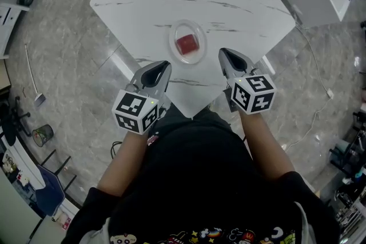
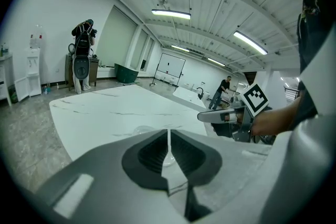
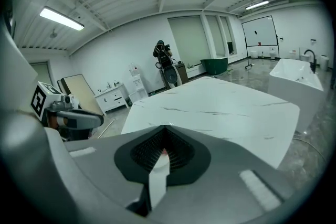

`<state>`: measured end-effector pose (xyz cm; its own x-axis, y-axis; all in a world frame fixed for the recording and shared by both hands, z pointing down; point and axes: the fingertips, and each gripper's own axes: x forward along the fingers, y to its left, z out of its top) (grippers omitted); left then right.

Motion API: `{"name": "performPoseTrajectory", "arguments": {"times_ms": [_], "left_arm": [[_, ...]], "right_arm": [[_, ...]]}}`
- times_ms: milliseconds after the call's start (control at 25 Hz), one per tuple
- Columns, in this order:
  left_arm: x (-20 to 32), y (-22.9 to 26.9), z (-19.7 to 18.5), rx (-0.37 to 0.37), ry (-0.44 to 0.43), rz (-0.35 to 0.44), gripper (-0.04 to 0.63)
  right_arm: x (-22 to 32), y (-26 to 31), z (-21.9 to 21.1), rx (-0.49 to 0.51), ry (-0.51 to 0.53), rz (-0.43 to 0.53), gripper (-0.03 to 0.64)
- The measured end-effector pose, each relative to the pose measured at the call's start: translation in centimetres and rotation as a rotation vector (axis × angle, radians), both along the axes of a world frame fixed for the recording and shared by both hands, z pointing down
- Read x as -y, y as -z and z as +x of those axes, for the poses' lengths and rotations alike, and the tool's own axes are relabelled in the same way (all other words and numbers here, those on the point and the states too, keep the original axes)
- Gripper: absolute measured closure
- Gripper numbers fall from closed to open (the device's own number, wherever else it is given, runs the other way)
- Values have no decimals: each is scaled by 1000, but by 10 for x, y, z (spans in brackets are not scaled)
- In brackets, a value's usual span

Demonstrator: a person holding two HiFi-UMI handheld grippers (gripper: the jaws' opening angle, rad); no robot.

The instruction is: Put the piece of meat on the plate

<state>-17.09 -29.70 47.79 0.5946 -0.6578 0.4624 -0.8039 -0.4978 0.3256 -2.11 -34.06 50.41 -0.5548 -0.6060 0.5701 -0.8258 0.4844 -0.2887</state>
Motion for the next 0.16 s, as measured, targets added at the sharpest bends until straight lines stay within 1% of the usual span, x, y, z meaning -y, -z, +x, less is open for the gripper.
{"name": "performPoseTrajectory", "arguments": {"times_ms": [160], "left_arm": [[6,-1,4,6,-2,1,588]], "right_arm": [[-8,-2,11,-1,0,-2,591]]}}
